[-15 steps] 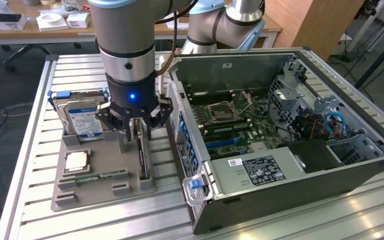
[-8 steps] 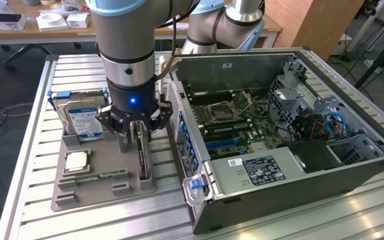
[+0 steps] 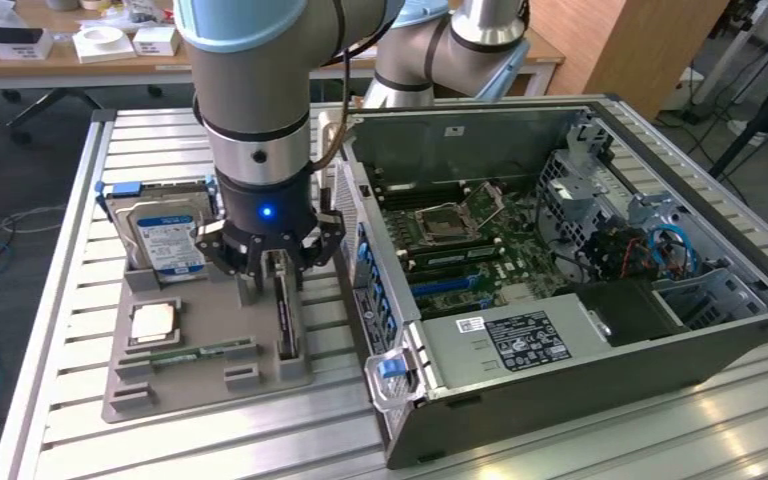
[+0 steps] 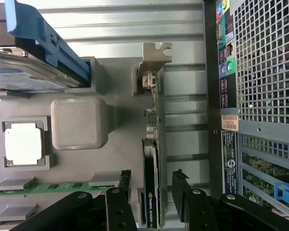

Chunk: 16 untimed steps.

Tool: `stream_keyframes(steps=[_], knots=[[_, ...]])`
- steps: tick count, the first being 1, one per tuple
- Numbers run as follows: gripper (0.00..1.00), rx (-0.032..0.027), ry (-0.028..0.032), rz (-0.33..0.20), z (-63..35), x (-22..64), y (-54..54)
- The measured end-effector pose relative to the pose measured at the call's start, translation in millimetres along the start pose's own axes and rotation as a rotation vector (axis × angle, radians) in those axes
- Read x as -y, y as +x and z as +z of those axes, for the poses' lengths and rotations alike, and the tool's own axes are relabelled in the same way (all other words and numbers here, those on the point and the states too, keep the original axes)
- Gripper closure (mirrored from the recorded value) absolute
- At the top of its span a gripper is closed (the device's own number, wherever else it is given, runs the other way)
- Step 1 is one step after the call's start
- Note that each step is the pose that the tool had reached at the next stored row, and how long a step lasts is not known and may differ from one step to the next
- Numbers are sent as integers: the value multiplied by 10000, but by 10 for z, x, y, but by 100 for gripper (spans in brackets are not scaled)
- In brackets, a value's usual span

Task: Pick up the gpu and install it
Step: 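Pick up the gpu and move the gpu toward the slot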

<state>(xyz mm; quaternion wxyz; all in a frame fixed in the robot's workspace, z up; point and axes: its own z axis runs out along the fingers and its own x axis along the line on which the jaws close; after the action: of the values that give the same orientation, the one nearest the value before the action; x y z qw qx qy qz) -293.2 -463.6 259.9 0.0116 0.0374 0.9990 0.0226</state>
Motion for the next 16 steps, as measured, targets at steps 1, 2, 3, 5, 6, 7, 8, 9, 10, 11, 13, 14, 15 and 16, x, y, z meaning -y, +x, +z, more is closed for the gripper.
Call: stream_keyframes(steps=[1, 2, 3, 5, 6, 7, 8, 9, 10, 11, 13, 14, 15, 16], knots=[[53, -1, 0, 0, 12, 1, 0], [53, 0, 0, 0, 24, 3, 0], [53, 0, 0, 0, 37, 4, 1], [53, 0, 1, 0, 67, 7, 1], [53, 0, 0, -1, 81, 8, 1], [53, 0, 1, 0, 94, 9, 2], [53, 0, 0, 0, 107, 10, 2], [53, 0, 0, 0, 121, 11, 2], [53, 0, 0, -1, 134, 12, 2], [53, 0, 0, 0, 147, 13, 2], [53, 0, 0, 0, 173, 15, 3], [53, -1, 0, 0, 183, 15, 3], [53, -1, 0, 0, 190, 16, 3], [53, -1, 1, 0, 197, 16, 3]])
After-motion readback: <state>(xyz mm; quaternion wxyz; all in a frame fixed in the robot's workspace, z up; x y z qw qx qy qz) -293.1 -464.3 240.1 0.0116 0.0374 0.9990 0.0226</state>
